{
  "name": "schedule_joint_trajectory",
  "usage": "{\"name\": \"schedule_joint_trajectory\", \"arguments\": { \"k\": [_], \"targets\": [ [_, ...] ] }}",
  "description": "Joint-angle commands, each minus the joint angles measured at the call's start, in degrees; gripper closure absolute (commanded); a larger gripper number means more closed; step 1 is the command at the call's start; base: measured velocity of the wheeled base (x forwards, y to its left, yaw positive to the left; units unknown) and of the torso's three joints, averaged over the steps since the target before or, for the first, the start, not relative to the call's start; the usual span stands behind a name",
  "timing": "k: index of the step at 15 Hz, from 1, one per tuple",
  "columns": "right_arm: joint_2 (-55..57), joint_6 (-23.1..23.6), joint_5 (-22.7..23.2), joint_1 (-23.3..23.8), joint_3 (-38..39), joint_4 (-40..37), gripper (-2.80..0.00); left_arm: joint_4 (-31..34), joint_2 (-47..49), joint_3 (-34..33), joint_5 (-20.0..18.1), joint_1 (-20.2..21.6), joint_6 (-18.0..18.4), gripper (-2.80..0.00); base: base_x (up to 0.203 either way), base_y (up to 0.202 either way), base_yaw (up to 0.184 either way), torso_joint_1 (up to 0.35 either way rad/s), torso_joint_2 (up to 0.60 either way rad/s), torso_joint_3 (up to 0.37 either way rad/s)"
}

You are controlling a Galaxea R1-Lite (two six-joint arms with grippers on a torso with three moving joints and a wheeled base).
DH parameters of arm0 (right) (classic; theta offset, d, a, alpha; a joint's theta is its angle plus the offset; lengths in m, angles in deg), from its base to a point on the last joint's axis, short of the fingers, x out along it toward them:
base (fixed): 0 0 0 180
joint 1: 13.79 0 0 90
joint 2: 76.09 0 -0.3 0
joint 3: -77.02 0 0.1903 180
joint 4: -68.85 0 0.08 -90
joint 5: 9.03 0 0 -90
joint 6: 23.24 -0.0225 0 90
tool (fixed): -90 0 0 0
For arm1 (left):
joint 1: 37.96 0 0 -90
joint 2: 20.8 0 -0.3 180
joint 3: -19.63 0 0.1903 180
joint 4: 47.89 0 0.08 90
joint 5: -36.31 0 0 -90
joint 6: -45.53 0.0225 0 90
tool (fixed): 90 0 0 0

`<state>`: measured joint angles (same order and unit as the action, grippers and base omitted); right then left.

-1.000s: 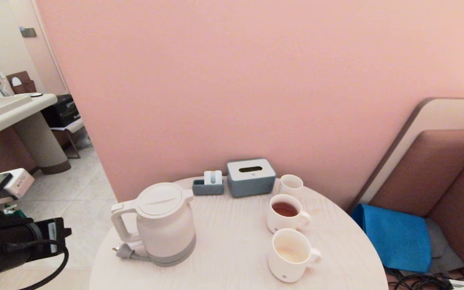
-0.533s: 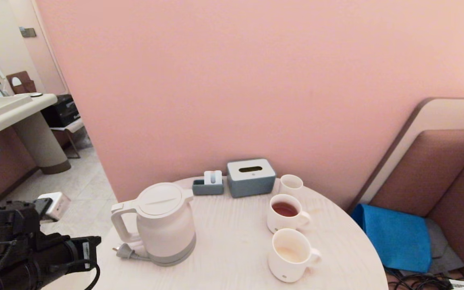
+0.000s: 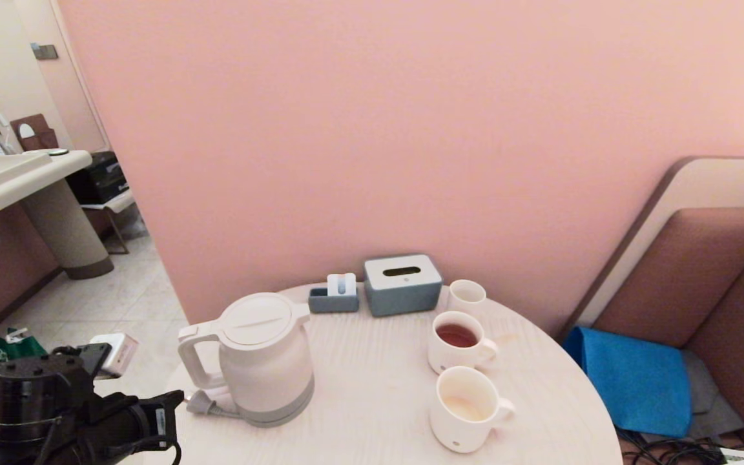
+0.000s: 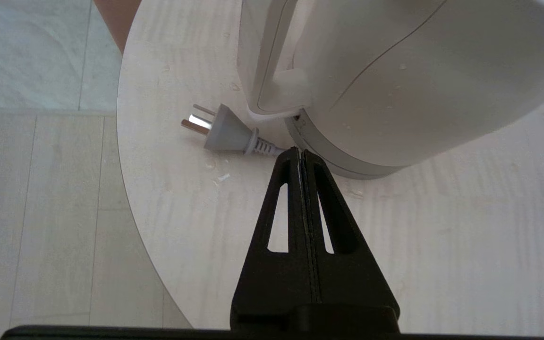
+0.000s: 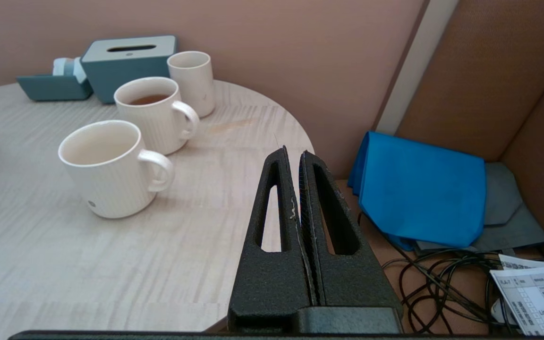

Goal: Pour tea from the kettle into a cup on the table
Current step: Pick up the kettle

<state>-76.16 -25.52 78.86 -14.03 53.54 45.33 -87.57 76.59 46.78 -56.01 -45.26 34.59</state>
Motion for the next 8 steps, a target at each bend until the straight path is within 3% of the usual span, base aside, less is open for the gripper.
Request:
{"name": "schedule_joint_trajectory", "arguments": {
  "k": [1,3,8],
  "targets": [
    [0.07,-0.01,0.0,-0.02,0.02,-0.02,0.0,-9.19,7.78,-2.83,0.18,0.03,0.05,0.0,0.0,0.0,0.0,0.0,0.0,0.0],
    [0.07,-0.01,0.0,-0.02,-0.05,-0.02,0.0,-15.03,10.01,-3.76,1.14,0.01,0.04,0.0,0.0,0.0,0.0,0.0,0.0,0.0],
    [0.07,-0.01,0.0,-0.02,0.02,-0.02,0.0,-17.28,11.05,-3.79,2.14,0.09,-0.13,0.0,0.0,0.0,0.0,0.0,0.0,0.0]
  ]
}}
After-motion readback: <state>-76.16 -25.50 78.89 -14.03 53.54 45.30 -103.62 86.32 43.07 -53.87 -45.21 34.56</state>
